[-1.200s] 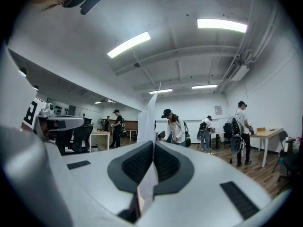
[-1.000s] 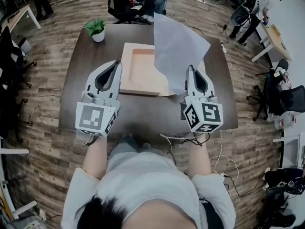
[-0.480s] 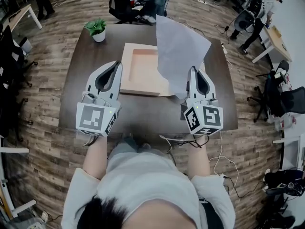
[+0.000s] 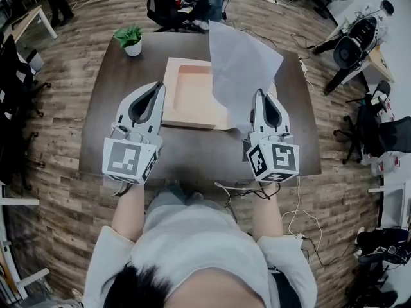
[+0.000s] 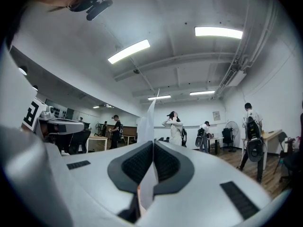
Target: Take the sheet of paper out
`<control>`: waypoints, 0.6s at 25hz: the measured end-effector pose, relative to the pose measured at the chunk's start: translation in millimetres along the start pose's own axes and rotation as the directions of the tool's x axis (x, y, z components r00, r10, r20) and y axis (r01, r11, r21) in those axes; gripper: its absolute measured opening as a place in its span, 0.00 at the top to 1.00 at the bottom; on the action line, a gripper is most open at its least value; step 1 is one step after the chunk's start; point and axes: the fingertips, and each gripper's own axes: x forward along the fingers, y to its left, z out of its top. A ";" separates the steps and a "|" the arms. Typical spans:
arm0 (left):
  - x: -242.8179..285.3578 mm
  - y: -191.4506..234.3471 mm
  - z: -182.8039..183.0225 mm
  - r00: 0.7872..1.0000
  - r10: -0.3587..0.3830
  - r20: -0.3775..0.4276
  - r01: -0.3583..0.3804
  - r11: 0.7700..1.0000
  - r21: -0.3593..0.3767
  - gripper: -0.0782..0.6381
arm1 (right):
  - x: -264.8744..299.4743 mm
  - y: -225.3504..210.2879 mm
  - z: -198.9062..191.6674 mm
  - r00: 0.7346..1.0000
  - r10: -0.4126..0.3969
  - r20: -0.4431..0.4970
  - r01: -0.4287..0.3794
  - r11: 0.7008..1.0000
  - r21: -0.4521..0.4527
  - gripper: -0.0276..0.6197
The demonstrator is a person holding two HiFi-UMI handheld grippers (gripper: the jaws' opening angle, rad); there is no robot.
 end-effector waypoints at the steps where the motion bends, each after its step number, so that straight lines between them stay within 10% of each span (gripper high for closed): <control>1: 0.5 0.2 -0.4 1.000 0.001 -0.001 -0.001 1.000 -0.001 0.90 | 0.6 -0.3 0.0 1.000 0.000 0.001 0.000 1.000 0.000 0.94; 15: 3.2 6.1 -1.1 1.000 0.015 -0.006 -0.015 1.000 0.002 0.90 | 8.6 -0.6 2.7 1.000 0.005 0.017 -0.005 1.000 0.004 0.94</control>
